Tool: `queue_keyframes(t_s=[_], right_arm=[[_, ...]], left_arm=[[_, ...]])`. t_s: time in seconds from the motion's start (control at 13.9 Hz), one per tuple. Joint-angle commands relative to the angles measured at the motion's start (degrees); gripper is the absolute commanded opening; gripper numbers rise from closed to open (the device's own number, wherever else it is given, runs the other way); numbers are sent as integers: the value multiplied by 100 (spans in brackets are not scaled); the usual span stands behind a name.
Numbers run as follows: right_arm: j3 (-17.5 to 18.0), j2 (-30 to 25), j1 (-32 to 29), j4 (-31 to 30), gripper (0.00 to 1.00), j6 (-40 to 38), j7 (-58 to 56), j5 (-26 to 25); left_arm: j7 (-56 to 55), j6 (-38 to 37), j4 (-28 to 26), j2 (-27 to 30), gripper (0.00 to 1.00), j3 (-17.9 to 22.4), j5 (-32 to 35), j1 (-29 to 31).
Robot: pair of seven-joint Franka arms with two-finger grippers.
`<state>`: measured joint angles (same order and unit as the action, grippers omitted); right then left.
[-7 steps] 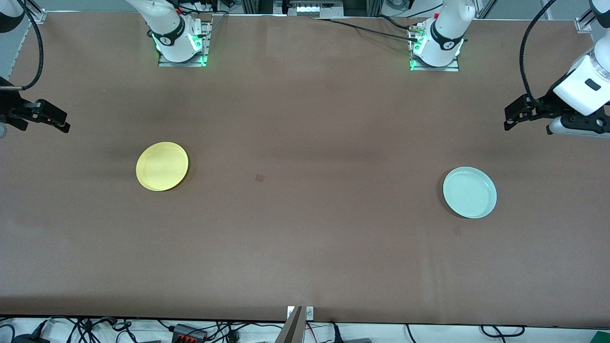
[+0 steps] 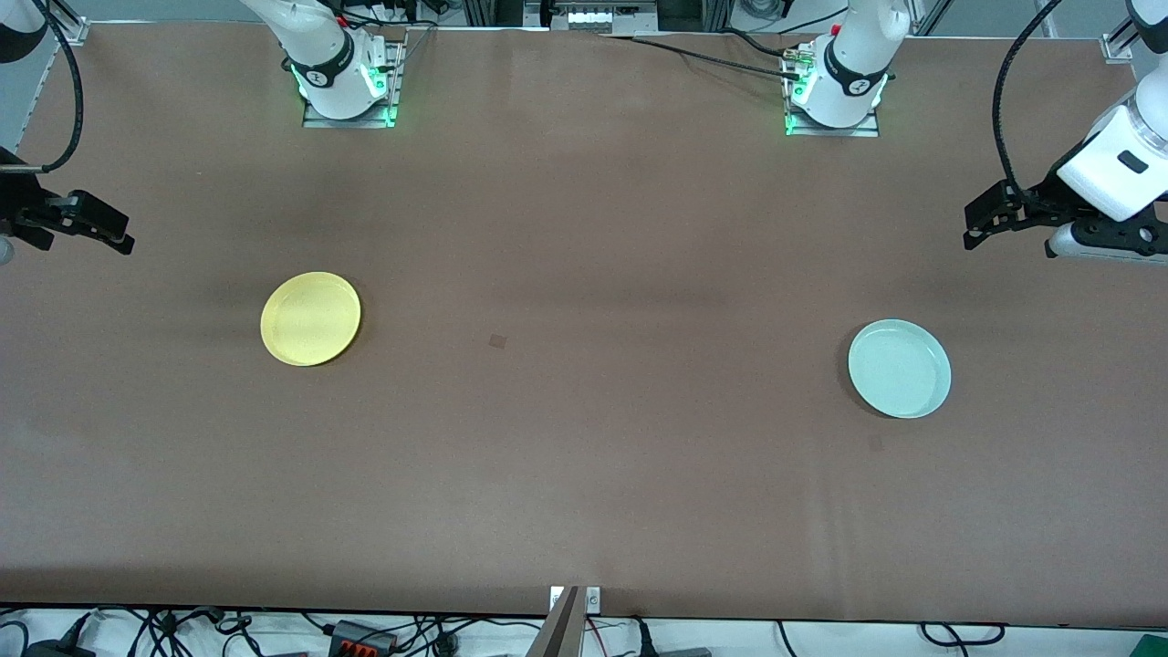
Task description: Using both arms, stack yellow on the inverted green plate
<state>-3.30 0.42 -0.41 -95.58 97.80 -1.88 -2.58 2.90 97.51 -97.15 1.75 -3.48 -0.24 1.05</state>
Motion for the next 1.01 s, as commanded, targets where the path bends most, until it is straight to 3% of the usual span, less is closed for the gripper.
queue_keyframes(t_s=[0.0, 0.93], right_arm=[[13, -25, -3, -5, 100, -24, 38, -59], [13, -7, -11, 4, 100, -6, 38, -50]], left_arm=[[132, -110, 74, 27, 100, -12, -91, 27], [79, -241, 74, 27, 100, -12, -91, 27]])
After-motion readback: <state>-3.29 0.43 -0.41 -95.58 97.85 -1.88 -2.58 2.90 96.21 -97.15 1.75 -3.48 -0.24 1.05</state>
